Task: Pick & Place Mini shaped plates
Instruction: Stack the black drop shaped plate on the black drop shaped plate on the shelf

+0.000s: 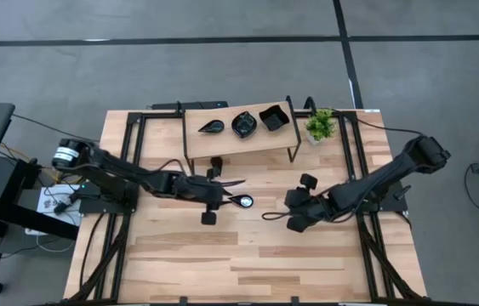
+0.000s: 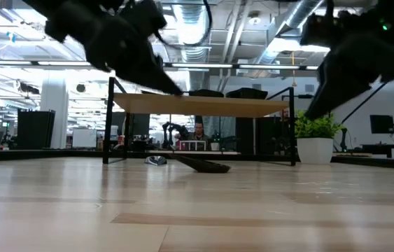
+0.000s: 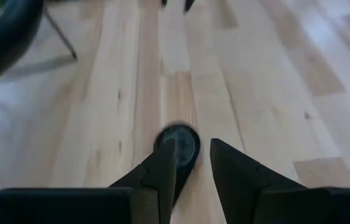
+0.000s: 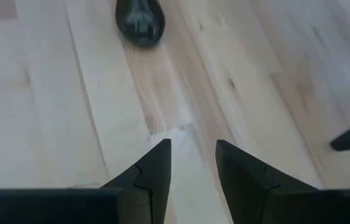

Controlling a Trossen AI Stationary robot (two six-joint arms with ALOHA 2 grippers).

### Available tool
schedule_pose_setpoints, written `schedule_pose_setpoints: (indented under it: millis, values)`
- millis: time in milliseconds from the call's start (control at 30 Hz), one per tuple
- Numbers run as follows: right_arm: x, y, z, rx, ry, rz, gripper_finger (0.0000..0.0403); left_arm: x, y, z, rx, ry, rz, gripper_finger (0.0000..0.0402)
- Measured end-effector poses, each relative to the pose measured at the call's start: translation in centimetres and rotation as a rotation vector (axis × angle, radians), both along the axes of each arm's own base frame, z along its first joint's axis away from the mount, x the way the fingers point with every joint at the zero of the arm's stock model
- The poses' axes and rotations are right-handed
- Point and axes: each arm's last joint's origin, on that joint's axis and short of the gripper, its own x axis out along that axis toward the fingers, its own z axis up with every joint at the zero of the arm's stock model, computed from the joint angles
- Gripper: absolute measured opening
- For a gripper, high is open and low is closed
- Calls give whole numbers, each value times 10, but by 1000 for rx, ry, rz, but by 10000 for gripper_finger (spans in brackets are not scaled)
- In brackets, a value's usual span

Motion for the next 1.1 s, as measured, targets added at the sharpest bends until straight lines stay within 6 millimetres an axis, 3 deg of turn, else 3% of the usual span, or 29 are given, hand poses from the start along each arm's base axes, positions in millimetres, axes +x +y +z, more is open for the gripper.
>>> schedule_pose_setpoints:
  millis: [167,533,867,1100]
  values:
    - [1,3,-6,11,14,-20,122,5,3,-16,-102,53,90,102]
    - [7,7,-3,47,-63,-20,122,12,8,-39,-25,124,90,102]
    - [7,6,-2,52,-66,-26,122,42,10,-22,-66,24,15,102]
    - [7,6,-2,51,-66,-26,122,44,8,-13,-25,-51,-25,102]
